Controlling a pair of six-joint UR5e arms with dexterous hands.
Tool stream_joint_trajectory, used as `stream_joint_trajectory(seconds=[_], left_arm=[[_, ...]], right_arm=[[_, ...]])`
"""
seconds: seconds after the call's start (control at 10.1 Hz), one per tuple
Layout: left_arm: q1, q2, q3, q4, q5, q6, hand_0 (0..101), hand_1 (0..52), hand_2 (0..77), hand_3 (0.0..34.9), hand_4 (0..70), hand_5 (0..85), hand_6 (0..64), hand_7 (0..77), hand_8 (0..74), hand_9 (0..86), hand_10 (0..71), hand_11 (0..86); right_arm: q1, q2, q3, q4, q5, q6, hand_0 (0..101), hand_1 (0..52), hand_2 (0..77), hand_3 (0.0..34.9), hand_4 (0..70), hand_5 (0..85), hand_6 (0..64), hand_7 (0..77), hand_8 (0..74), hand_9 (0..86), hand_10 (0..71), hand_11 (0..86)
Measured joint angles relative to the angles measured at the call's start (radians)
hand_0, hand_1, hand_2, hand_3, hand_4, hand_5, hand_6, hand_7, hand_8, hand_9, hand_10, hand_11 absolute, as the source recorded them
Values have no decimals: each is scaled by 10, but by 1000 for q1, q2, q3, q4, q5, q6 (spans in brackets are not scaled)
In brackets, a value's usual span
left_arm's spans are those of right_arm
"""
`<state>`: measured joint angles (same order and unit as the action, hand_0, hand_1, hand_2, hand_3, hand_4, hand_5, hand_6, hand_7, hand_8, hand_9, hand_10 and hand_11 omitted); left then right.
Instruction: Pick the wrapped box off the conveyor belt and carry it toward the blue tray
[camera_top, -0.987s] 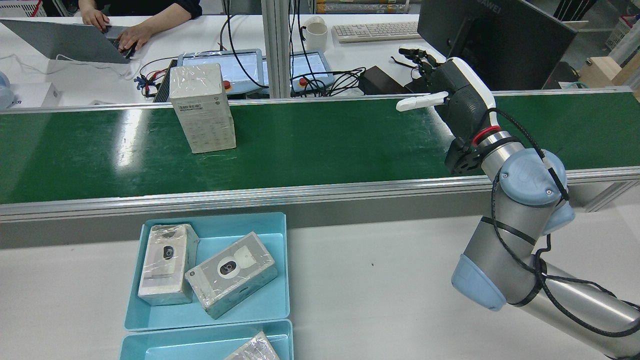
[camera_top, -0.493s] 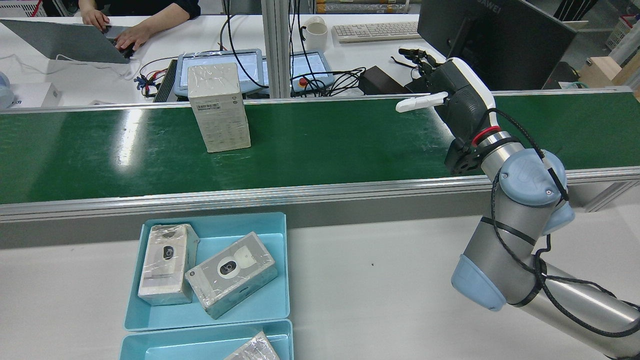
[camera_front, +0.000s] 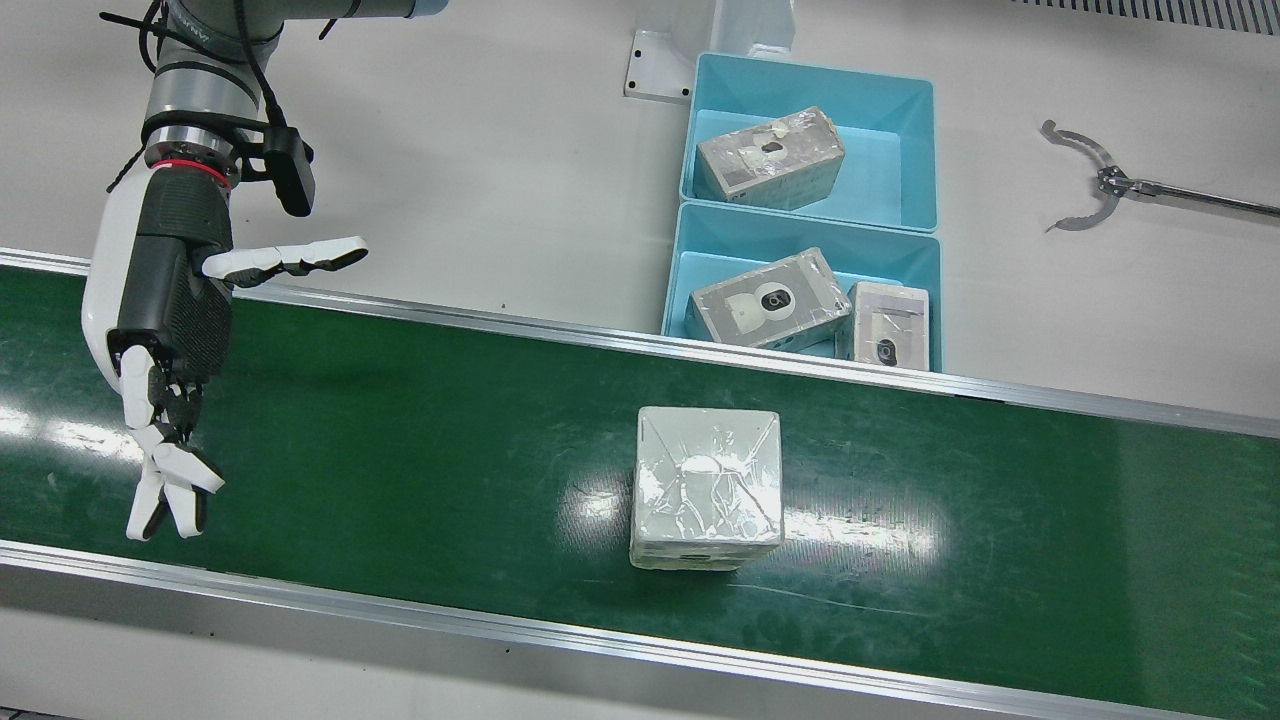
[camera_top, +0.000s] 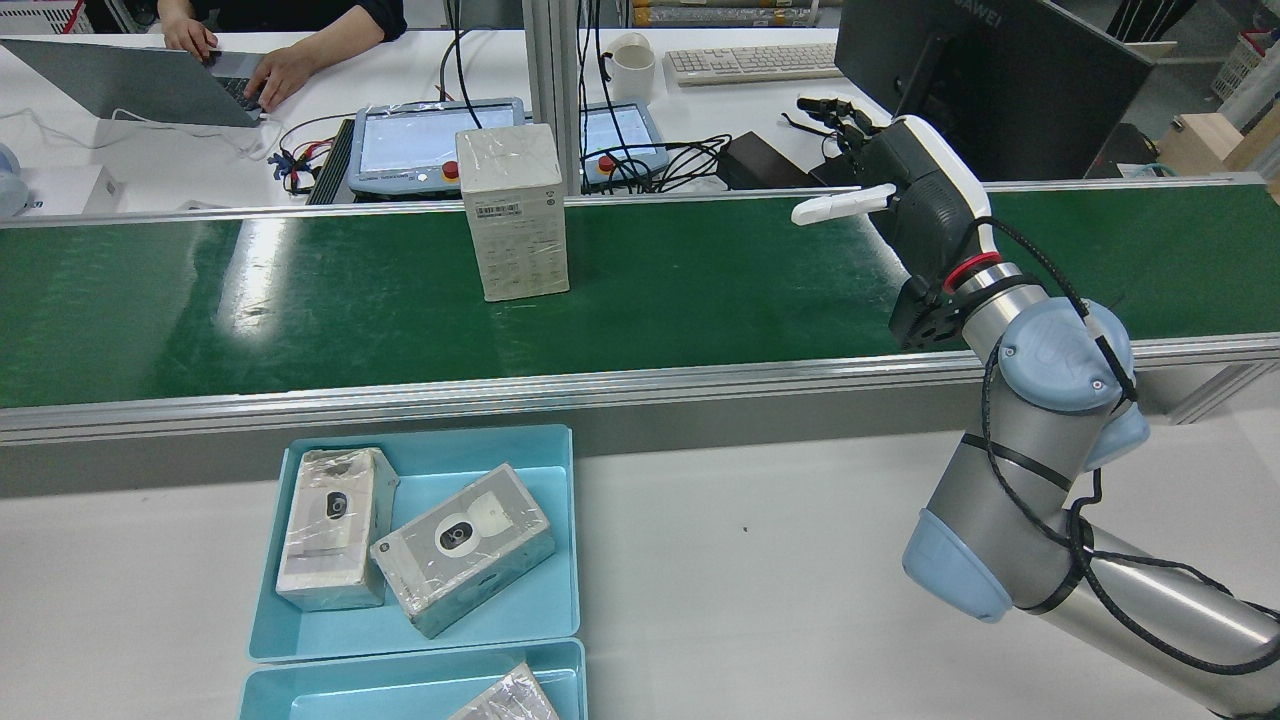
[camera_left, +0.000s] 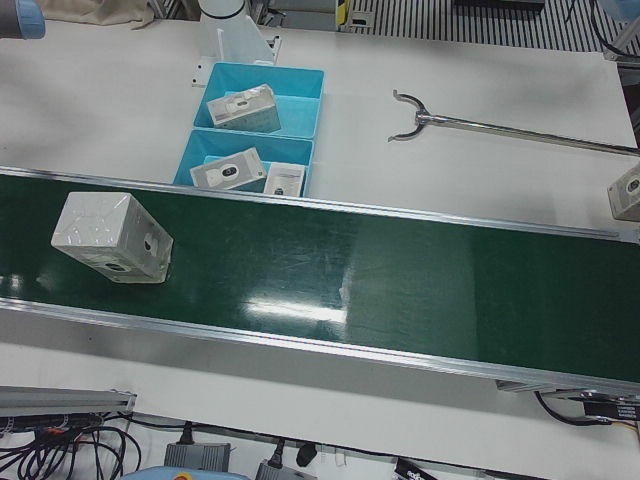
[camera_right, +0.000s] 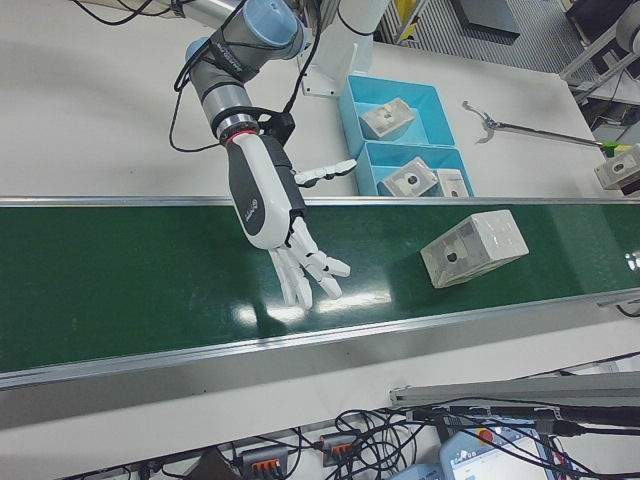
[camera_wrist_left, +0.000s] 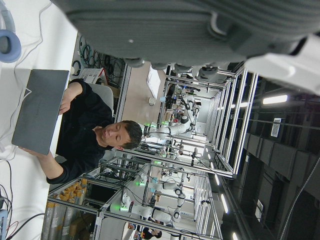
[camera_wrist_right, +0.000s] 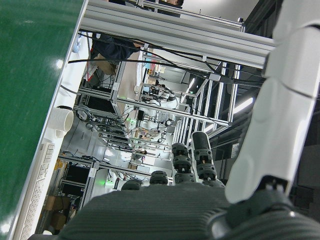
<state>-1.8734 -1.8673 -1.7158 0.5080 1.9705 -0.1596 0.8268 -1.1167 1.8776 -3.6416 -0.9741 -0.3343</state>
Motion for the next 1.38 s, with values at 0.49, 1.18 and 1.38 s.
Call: stream_joint_trajectory(seconds=[0.49,1.18,1.38], left_arm=[[0,0,0,0,0,0,0,0,5,0,0,11,0,0,5,5,5,5],[0,0,0,0,0,0,0,0,5,0,0,11,0,5,5,5,5,5],[0,0,0,0,0,0,0,0,11,0,0,11,0,5,5,0,5,5]], right_arm=[[0,0,0,0,0,-1,438,87,49,11,38,256,38,33,16,16,0,11],[-22,16,-87,8,-5,6,457,147,104,12,27,235,27,33,11,16,0,11],[-27,22,-111,17,-5,12,467,147,104,12,27,229,33,33,11,16,0,11]])
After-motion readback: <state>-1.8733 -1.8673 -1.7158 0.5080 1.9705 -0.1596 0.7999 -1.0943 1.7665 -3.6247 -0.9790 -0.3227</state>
